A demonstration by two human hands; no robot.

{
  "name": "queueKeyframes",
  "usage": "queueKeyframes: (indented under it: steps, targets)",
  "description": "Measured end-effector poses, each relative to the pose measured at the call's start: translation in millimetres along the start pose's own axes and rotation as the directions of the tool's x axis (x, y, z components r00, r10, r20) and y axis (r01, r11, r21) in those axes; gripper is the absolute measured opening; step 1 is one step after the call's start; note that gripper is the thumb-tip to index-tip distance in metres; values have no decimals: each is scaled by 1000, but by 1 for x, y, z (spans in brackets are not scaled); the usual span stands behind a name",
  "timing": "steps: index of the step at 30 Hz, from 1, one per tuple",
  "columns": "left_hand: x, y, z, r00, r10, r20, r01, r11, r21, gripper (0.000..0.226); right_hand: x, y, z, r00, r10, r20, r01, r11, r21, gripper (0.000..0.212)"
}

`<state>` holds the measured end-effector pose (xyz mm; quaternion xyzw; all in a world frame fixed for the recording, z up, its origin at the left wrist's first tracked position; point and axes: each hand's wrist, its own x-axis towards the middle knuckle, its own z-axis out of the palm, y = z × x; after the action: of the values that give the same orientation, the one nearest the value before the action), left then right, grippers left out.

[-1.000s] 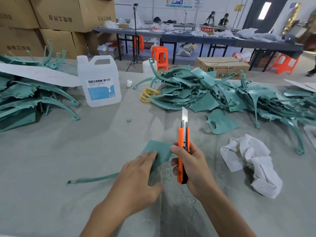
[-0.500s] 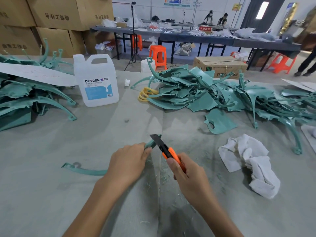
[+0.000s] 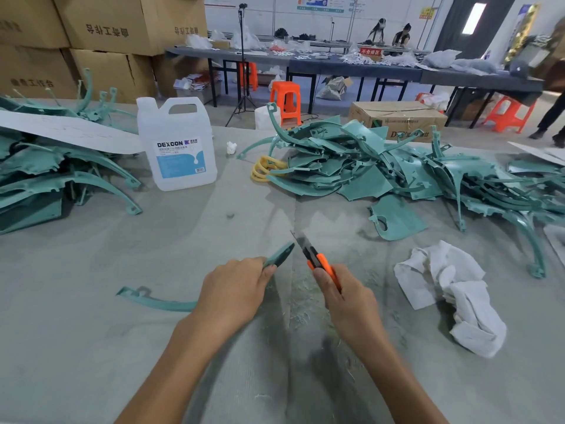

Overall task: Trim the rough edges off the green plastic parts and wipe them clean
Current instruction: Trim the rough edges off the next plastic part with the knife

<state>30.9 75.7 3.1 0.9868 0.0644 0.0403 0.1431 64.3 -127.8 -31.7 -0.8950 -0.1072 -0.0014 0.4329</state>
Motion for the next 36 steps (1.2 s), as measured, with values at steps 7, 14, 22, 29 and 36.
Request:
queueKeyframes:
  steps: [7, 14, 22, 29, 36]
  targets:
    - [1, 2, -1, 1000, 1, 18, -2, 1000, 18, 33, -12, -1, 8, 995, -98, -19, 99, 992, 80, 52]
    - [-4, 3, -2, 1000, -2, 10, 2, 1000, -3, 32, 2, 2, -3, 997, 48, -59, -44, 996, 73, 52]
    - [-3, 3, 2, 1000, -19, -20, 19, 1000, 8, 33, -4, -7, 10, 999, 6, 47, -15, 983, 182, 46]
    - [-2, 1, 0, 999, -39, -20, 38, 999, -25, 31, -10, -9, 13, 998, -37, 42, 33, 996, 78, 57]
    - [-11, -1, -8, 999, -2, -47, 1, 1000, -30, 35, -1, -13, 2, 983, 180, 38, -181, 908, 377, 41]
